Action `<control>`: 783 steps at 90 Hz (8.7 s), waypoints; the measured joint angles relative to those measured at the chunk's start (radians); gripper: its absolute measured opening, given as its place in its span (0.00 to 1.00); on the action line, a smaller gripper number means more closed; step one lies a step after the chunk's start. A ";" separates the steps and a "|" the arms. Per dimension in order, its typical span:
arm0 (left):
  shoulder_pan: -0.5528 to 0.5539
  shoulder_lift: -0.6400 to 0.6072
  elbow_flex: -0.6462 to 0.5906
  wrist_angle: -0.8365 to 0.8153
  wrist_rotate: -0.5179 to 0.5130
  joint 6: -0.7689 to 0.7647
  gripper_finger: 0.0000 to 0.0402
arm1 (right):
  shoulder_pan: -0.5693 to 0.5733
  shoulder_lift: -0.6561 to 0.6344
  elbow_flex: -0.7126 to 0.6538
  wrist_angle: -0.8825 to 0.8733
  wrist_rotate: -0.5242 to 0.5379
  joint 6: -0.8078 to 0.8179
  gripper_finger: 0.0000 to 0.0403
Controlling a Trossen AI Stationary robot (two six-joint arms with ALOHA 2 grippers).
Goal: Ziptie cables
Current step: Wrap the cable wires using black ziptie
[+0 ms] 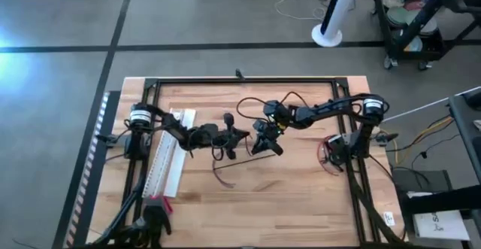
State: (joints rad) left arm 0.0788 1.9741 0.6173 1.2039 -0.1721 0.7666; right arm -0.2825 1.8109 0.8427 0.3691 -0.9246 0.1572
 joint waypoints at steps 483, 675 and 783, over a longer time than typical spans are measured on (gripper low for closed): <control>0.005 -0.344 0.158 -0.870 0.173 0.047 0.36 | -0.005 0.074 0.389 -0.682 0.326 -0.381 0.00; 0.032 -0.412 0.157 -1.026 0.259 0.139 0.00 | 0.151 -0.020 0.388 -0.598 0.605 -0.435 0.38; 0.080 -0.421 0.174 -1.048 0.350 0.066 0.00 | 0.505 0.166 -0.020 0.645 1.718 -0.349 0.27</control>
State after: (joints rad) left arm 0.1592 1.5532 0.7918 0.1560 0.1783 0.8322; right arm 0.2226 1.9770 0.8226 1.0141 0.7935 -0.1913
